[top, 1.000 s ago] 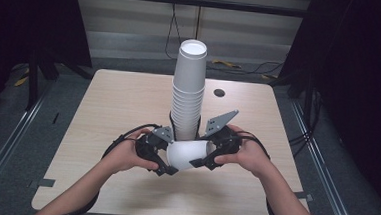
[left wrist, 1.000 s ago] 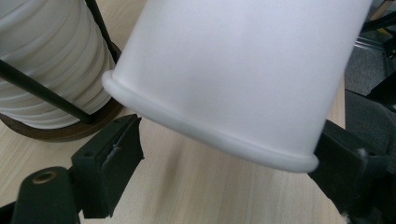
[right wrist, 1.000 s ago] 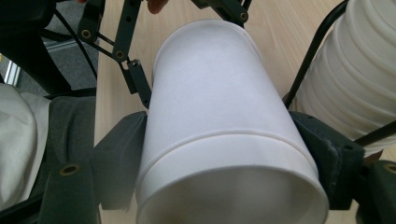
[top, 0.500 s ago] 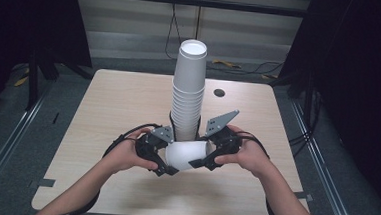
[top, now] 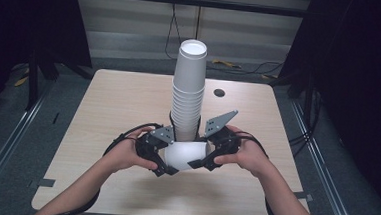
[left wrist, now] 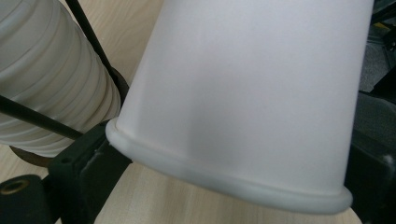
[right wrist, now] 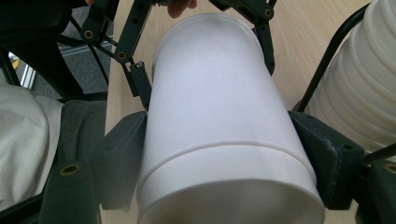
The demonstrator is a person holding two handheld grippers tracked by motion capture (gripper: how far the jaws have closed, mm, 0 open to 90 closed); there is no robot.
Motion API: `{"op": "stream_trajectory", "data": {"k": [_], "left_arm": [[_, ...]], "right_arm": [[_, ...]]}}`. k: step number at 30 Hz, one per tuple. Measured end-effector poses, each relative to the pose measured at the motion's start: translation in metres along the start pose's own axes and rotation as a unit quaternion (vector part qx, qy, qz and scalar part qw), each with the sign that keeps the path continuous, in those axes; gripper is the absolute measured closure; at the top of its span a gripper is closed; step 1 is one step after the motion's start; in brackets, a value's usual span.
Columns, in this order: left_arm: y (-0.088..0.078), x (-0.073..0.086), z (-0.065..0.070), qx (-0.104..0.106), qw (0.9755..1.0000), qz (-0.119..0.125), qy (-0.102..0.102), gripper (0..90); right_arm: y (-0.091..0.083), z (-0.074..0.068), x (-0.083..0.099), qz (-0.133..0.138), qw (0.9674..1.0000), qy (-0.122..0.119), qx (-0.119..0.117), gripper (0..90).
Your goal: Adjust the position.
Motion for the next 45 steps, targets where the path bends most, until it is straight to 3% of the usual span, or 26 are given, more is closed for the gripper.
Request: {"op": "stream_trajectory", "data": {"k": [3, 16, 21, 33, 42, 44, 45], "left_arm": [[-0.001, 0.000, 0.000, -0.003, 0.9999, 0.002, 0.012, 5.7], [-0.005, 0.001, -0.001, -0.002, 0.9999, 0.000, 0.016, 11.3], [-0.006, -0.001, 0.001, -0.010, 0.9996, -0.018, 0.021, 13.5], [-0.010, -0.004, 0.004, -0.014, 0.9984, -0.035, 0.042, 15.6], [-0.011, -0.003, 0.003, -0.028, 0.9963, -0.066, 0.048, 15.7], [-0.012, -0.004, 0.003, -0.032, 0.9954, -0.075, 0.051, 15.7], [-0.012, -0.005, 0.003, -0.034, 0.9949, -0.079, 0.054, 15.6]], "right_arm": [[0.001, 0.001, 0.000, -0.001, 1.0000, -0.001, -0.002, 23.5], [0.002, 0.002, -0.001, 0.003, 1.0000, -0.003, -0.009, 24.0], [0.004, 0.003, 0.001, -0.002, 0.9999, 0.002, -0.012, 23.8], [0.007, 0.003, 0.002, -0.009, 0.9998, 0.006, -0.019, 22.7], [0.003, 0.003, 0.002, -0.032, 0.9994, 0.005, 0.007, 17.4], [0.002, 0.002, 0.000, -0.046, 0.9987, 0.000, 0.019, 17.1], [0.003, 0.000, -0.002, -0.071, 0.9971, -0.007, 0.028, 16.8]]}}
Point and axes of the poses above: each handheld gripper's, and its own axes: y roughly forward along the jaws, x roughly out of its underside, z roughly to its right, the point moved 3 cm from there along y, roughly forward along the jaws, and after that the axes turned 15 degrees about -x, right-handed, at the moved point
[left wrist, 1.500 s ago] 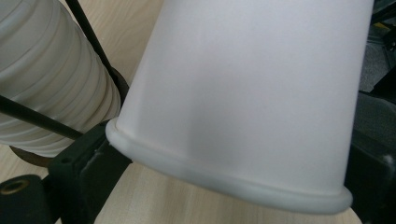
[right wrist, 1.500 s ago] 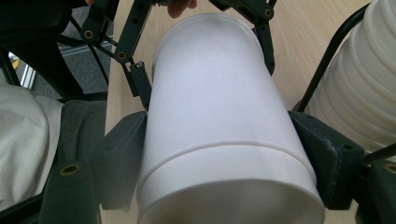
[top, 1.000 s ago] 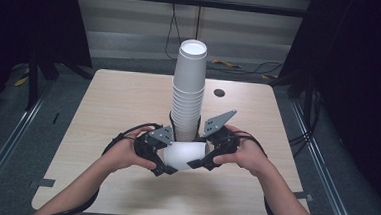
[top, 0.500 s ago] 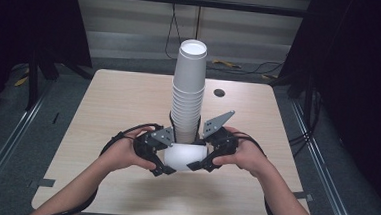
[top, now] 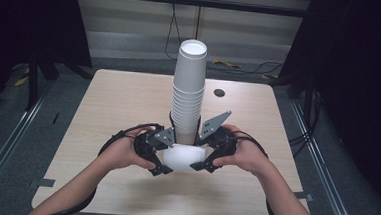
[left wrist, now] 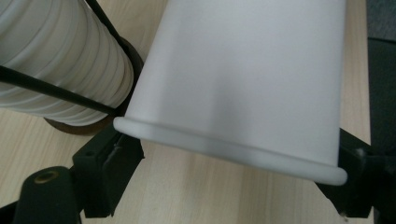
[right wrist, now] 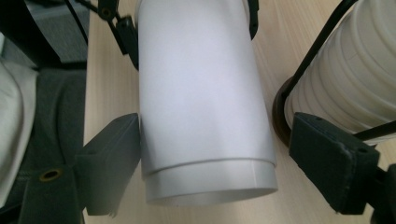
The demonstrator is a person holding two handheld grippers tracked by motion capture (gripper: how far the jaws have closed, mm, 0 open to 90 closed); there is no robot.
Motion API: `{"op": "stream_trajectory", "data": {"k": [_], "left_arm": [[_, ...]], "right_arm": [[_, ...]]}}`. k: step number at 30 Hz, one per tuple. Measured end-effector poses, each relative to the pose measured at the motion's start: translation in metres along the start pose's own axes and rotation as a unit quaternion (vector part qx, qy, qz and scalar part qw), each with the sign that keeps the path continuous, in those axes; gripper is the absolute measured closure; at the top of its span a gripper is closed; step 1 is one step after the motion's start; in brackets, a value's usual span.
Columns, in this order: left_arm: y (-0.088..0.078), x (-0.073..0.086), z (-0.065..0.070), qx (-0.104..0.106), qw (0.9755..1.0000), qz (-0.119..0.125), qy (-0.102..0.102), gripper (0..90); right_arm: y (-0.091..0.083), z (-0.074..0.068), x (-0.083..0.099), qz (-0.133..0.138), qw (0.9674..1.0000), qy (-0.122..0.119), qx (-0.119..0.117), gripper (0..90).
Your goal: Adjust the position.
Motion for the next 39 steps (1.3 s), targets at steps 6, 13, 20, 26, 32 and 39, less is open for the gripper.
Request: {"op": "stream_trajectory", "data": {"k": [6, 13, 20, 26, 32, 39], "left_arm": [[0.002, -0.004, 0.002, -0.002, 0.9997, -0.024, 0.007, 15.6], [0.003, -0.009, 0.004, -0.001, 0.9992, -0.040, 0.006, 15.6], [0.003, -0.011, 0.004, -0.002, 0.9991, -0.042, 0.002, 15.6], [0.006, -0.011, 0.006, -0.002, 0.9990, -0.042, -0.016, 15.6], [0.006, -0.013, 0.005, 0.001, 0.9984, -0.056, 0.004, 15.6], [0.008, -0.015, 0.010, 0.004, 0.9987, -0.047, -0.020, 15.6]], "right_arm": [[0.005, -0.003, -0.006, -0.054, 0.9983, -0.016, 0.017, 17.4], [0.011, -0.007, -0.015, -0.102, 0.9947, -0.006, 0.012, 17.3], [0.014, -0.008, -0.016, -0.123, 0.9923, 0.001, 0.010, 17.5], [0.013, -0.009, -0.018, -0.129, 0.9916, -0.011, 0.006, 17.5], [0.015, -0.010, -0.018, -0.140, 0.9901, -0.011, 0.004, 17.9], [0.020, -0.009, -0.017, -0.159, 0.9871, -0.018, 0.005, 20.4]]}}
Point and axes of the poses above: each handheld gripper's, and its own axes: y roughly forward along the jaws, x roughly out of its underside, z roughly to its right, the point moved 3 cm from there along y, roughly forward along the jaws, and after that the axes turned 15 degrees about -x, right-handed, at the moved point
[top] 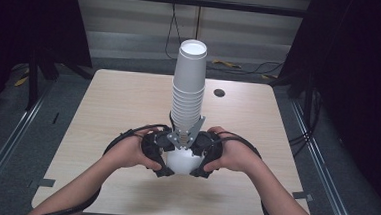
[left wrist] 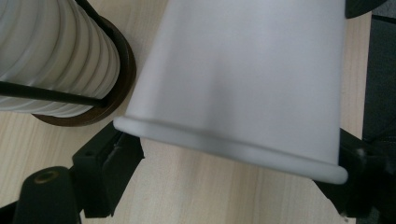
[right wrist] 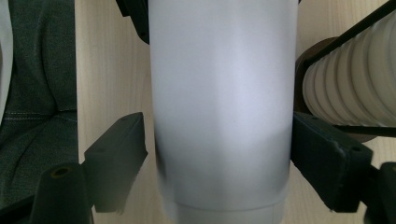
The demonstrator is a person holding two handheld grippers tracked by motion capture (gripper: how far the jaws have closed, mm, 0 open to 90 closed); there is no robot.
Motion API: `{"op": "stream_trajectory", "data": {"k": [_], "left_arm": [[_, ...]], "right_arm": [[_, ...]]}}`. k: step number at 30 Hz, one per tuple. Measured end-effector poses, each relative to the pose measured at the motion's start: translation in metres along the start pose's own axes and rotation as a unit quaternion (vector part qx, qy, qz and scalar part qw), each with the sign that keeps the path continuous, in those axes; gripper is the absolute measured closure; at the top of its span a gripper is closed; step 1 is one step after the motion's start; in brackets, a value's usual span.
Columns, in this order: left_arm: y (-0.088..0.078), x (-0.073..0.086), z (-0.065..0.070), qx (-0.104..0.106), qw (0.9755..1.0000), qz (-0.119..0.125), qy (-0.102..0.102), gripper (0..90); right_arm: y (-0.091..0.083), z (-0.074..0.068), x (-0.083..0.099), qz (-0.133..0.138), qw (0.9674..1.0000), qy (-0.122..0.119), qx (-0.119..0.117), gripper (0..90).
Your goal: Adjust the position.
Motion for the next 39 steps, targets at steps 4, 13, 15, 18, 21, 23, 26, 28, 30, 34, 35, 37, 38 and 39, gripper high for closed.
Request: {"op": "stream_trajectory", "data": {"k": [4, 13, 15, 18, 21, 23, 26, 28, 30, 34, 35, 37, 38, 39], "left_arm": [[0.000, 0.000, 0.001, 0.002, 1.0000, 0.000, -0.002, 15.5], [-0.002, 0.000, -0.003, 0.005, 0.9994, -0.019, 0.028, 15.2], [-0.005, 0.001, -0.004, 0.004, 0.9988, -0.024, 0.042, 15.2], [-0.007, 0.000, -0.005, 0.005, 0.9990, -0.014, 0.043, 15.2], [-0.010, 0.000, -0.006, 0.001, 0.9992, -0.008, 0.039, 15.2], [-0.010, 0.001, -0.006, 0.000, 0.9997, 0.002, 0.023, 14.9], [-0.009, 0.003, -0.007, -0.003, 0.9995, 0.025, 0.018, 13.1], [-0.010, 0.005, -0.011, -0.002, 0.9989, 0.024, 0.039, 12.6], [-0.009, 0.006, -0.011, -0.008, 0.9986, 0.029, 0.043, 11.5], [-0.010, 0.008, -0.011, -0.009, 0.9987, 0.023, 0.044, 10.6], [-0.010, 0.009, -0.013, -0.009, 0.9988, 0.023, 0.042, 9.9], [-0.012, 0.012, -0.015, -0.003, 0.9988, 0.033, 0.035, 9.9], [-0.013, 0.013, -0.016, -0.003, 0.9988, 0.034, 0.035, 9.6], [-0.014, 0.013, -0.017, -0.006, 0.9988, 0.038, 0.030, 9.5]], "right_arm": [[0.001, 0.000, 0.000, -0.004, 1.0000, 0.002, 0.003, 21.8], [0.009, 0.002, 0.000, -0.006, 0.9999, -0.007, 0.005, 23.3], [0.012, 0.003, 0.001, -0.002, 0.9999, -0.010, 0.004, 23.7], [0.015, 0.004, 0.003, 0.003, 1.0000, -0.005, 0.002, 24.3], [0.016, 0.005, 0.005, 0.015, 0.9998, -0.011, 0.007, 24.8], [0.015, 0.005, 0.006, 0.034, 0.9993, -0.013, 0.012, 25.1], [0.014, 0.005, 0.008, 0.048, 0.9987, -0.010, 0.016, 24.9], [0.014, 0.005, 0.009, 0.055, 0.9983, -0.009, 0.019, 24.7], [0.013, 0.006, 0.011, 0.062, 0.9978, -0.011, 0.021, 24.6], [0.012, 0.006, 0.014, 0.059, 0.9979, -0.011, 0.023, 24.6], [0.011, 0.007, 0.017, 0.059, 0.9977, -0.010, 0.030, 24.6], [0.010, 0.007, 0.019, 0.062, 0.9977, -0.007, 0.028, 24.6], [0.008, 0.007, 0.022, 0.064, 0.9976, -0.004, 0.027, 24.5], [0.008, 0.008, 0.024, 0.068, 0.9973, -0.003, 0.028, 24.4]]}}
Point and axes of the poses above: each handheld gripper's, and its own axes: y roughly forward along the jaws, x roughly out of its underside, z roughly to its right, the point moved 3 cm from there along y, roughly forward along the jaws, and after that the axes turned 15 degrees about -x, right-handed, at the moved point
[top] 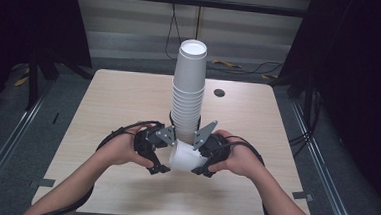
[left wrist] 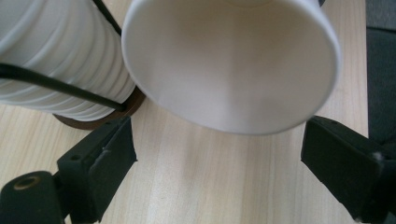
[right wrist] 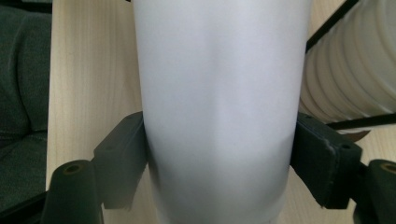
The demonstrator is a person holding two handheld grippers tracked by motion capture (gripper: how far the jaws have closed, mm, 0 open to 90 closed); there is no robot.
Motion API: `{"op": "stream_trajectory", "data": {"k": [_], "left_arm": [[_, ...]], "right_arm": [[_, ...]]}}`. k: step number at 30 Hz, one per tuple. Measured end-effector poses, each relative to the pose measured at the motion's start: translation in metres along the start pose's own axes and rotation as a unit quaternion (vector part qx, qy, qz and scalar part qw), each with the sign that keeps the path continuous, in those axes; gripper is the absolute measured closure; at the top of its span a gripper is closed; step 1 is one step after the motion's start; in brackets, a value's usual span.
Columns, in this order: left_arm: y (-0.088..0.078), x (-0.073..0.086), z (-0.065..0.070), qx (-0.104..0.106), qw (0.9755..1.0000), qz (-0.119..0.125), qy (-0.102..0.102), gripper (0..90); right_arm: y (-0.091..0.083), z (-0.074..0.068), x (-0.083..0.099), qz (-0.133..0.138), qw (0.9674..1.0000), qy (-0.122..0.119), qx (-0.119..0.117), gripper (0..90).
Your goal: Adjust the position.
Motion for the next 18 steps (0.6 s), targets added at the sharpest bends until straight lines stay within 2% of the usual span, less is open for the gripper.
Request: {"op": "stream_trajectory", "data": {"k": [2, 4, 6, 7, 12, 18], "left_arm": [[-0.001, 0.001, -0.001, 0.000, 0.9999, 0.006, -0.010, 9.5], [-0.002, 0.002, -0.002, 0.004, 0.9998, 0.011, -0.017, 8.5], [-0.002, 0.003, -0.002, 0.009, 0.9993, 0.027, -0.026, 8.2], [-0.002, 0.004, -0.004, 0.003, 0.9987, 0.037, -0.034, 7.9], [-0.002, 0.006, -0.005, 0.012, 0.9972, 0.058, -0.046, 7.5], [-0.002, 0.007, -0.005, 0.024, 0.9946, 0.078, -0.063, 6.9]], "right_arm": [[-0.002, 0.002, 0.003, 0.008, 1.0000, -0.003, 0.001, 24.2], [-0.004, 0.003, 0.005, 0.017, 0.9998, 0.004, -0.001, 24.1], [-0.006, 0.004, 0.007, 0.032, 0.9995, 0.006, -0.002, 23.9], [-0.007, 0.004, 0.008, 0.048, 0.9988, 0.010, -0.003, 23.8], [-0.007, 0.005, 0.012, 0.071, 0.9973, 0.018, -0.009, 23.6], [-0.007, 0.006, 0.013, 0.078, 0.9966, 0.022, -0.010, 23.4]]}}
Point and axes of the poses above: each handheld gripper's, and its own axes: y roughly forward along the jaws, x roughly out of its underside, z roughly to its right, the point moved 3 cm from there along y, roughly forward along the jaws, and after that the axes turned 15 degrees about -x, right-handed, at the moved point
